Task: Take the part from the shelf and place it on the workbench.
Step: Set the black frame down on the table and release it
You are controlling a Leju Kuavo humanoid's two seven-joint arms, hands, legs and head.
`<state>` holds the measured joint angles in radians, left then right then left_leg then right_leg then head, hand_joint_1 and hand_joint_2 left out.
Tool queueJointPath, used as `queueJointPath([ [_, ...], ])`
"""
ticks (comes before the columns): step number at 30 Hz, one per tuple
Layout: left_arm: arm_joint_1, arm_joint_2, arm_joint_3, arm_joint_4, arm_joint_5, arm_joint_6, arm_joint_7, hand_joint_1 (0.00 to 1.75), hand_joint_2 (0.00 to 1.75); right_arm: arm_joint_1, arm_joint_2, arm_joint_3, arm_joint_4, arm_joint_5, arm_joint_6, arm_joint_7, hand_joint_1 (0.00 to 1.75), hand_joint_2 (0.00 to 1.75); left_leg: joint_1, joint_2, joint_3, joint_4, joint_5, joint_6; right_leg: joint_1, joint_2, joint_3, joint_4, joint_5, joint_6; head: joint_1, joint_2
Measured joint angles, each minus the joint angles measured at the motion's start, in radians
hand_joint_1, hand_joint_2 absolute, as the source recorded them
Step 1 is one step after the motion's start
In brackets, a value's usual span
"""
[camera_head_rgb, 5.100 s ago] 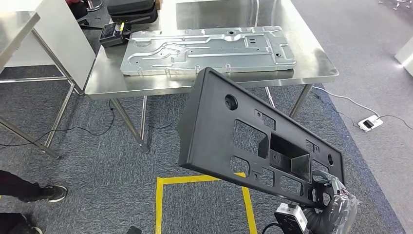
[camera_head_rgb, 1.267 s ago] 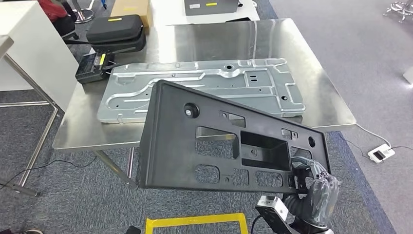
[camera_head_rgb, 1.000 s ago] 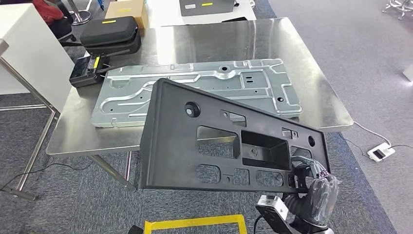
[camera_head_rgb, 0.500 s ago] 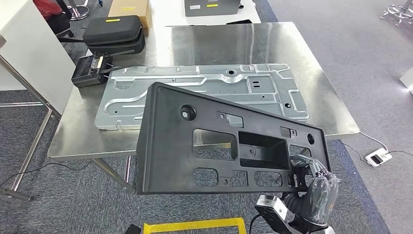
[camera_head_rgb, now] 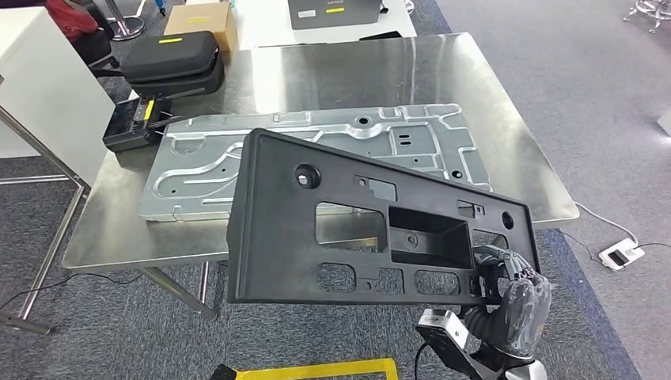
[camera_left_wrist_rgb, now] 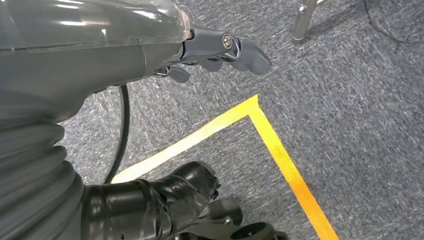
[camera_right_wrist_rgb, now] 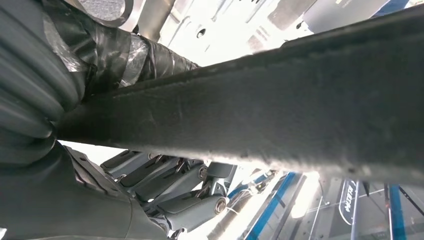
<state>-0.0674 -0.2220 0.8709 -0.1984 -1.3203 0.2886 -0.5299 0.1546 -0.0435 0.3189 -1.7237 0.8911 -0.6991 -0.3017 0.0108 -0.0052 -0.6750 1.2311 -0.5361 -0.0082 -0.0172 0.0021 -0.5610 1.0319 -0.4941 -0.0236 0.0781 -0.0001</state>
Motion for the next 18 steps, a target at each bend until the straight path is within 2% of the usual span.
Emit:
queueJointPath([
  [1,0.0,0.0,0.0,0.0,0.0,0.0,0.0,0.0,1.75,-0.002,0.0,0.0,0.0,0.0,0.0,0.0,1.75,1.75,0.0,0.0,0.028,-0.071,0.04,0.004,0.0,0.001,0.006,0.0,-0.005,0.003,0.0,0.0],
  [2,-0.001,0.0,0.0,0.0,0.0,-0.001,0.0,0.0,1.75,-0.004,0.0,0.0,0.0,0.0,0.0,0.001,1.75,1.75,-0.002,0.0,0.056,-0.134,0.068,0.009,0.002,0.001,0.011,0.001,-0.01,0.007,0.0,0.0],
  [3,-0.002,0.0,0.0,0.0,0.0,-0.001,0.0,0.0,1.75,-0.007,0.0,0.0,0.001,0.001,0.0,0.001,1.75,1.75,-0.004,0.0,0.074,-0.175,0.079,0.014,0.003,0.002,0.012,0.001,-0.013,0.012,0.0,0.0],
  [5,-0.003,0.0,0.0,0.0,0.0,-0.002,0.0,0.0,1.75,-0.011,-0.001,0.0,0.002,0.002,0.0,0.001,1.75,1.75,-0.009,-0.001,0.083,-0.198,0.075,0.021,0.005,0.002,0.011,-0.001,-0.015,0.023,0.0,0.0],
  [8,-0.002,0.0,0.0,0.0,0.0,-0.002,0.0,0.0,1.75,-0.016,-0.002,0.0,0.002,0.008,0.0,0.001,1.75,1.75,-0.003,-0.001,0.093,-0.214,0.075,0.037,0.004,0.001,0.006,0.02,-0.033,0.039,0.001,0.0],
  [9,-0.003,0.0,0.0,0.0,0.0,-0.002,0.0,0.0,1.75,-0.019,-0.003,0.0,0.003,0.01,0.0,0.001,1.75,1.75,-0.001,-0.001,0.099,-0.219,0.075,0.043,0.003,0.0,-0.012,0.058,-0.053,0.043,0.001,0.0],
  [11,-0.006,0.0,-0.001,0.0,0.0,-0.003,0.0,0.0,1.75,-0.023,-0.004,0.0,0.006,0.013,0.001,0.002,1.75,1.75,-0.002,0.0,0.105,-0.221,0.07,0.052,0.002,0.0,-0.078,0.182,-0.107,0.047,0.001,0.0],
  [12,-0.006,0.0,-0.001,0.0,-0.001,-0.003,0.0,0.0,1.75,-0.024,-0.004,0.0,0.008,0.013,0.002,0.003,1.75,1.75,-0.003,0.0,0.108,-0.22,0.066,0.055,0.002,0.0,-0.114,0.241,-0.123,0.049,0.001,0.0],
  [13,-0.006,0.0,-0.001,0.0,-0.001,-0.003,0.0,0.0,1.75,-0.025,-0.005,0.0,0.011,0.013,0.002,0.004,1.75,1.75,-0.004,-0.001,0.112,-0.218,0.062,0.056,0.002,0.0,-0.137,0.273,-0.121,0.049,0.001,0.0],
  [14,-0.005,0.0,-0.001,0.0,-0.001,-0.003,0.0,0.0,1.75,-0.025,-0.005,0.0,0.013,0.014,0.003,0.006,1.75,1.75,-0.004,-0.002,0.117,-0.217,0.057,0.056,0.002,0.0,-0.143,0.267,-0.098,0.049,0.001,0.0],
  [16,-0.005,-0.001,-0.001,0.0,0.0,-0.003,0.0,0.0,1.75,-0.027,-0.007,0.0,0.016,0.014,0.003,0.007,1.75,1.75,-0.005,-0.004,0.132,-0.215,0.045,0.052,0.003,-0.001,-0.101,0.152,-0.014,0.041,0.001,0.0],
  [17,-0.005,-0.001,-0.001,0.0,0.0,-0.003,0.0,0.0,1.75,-0.029,-0.008,0.0,0.016,0.014,0.003,0.007,1.75,1.75,-0.007,-0.005,0.138,-0.214,0.038,0.049,0.006,-0.001,-0.074,0.088,0.017,0.036,0.001,0.0],
  [18,-0.006,-0.002,-0.001,0.0,0.0,-0.003,0.001,0.0,1.75,-0.031,-0.009,0.0,0.017,0.014,0.004,0.008,1.75,1.75,-0.008,-0.005,0.141,-0.213,0.034,0.045,0.009,-0.001,-0.054,0.043,0.032,0.031,0.001,0.0],
])
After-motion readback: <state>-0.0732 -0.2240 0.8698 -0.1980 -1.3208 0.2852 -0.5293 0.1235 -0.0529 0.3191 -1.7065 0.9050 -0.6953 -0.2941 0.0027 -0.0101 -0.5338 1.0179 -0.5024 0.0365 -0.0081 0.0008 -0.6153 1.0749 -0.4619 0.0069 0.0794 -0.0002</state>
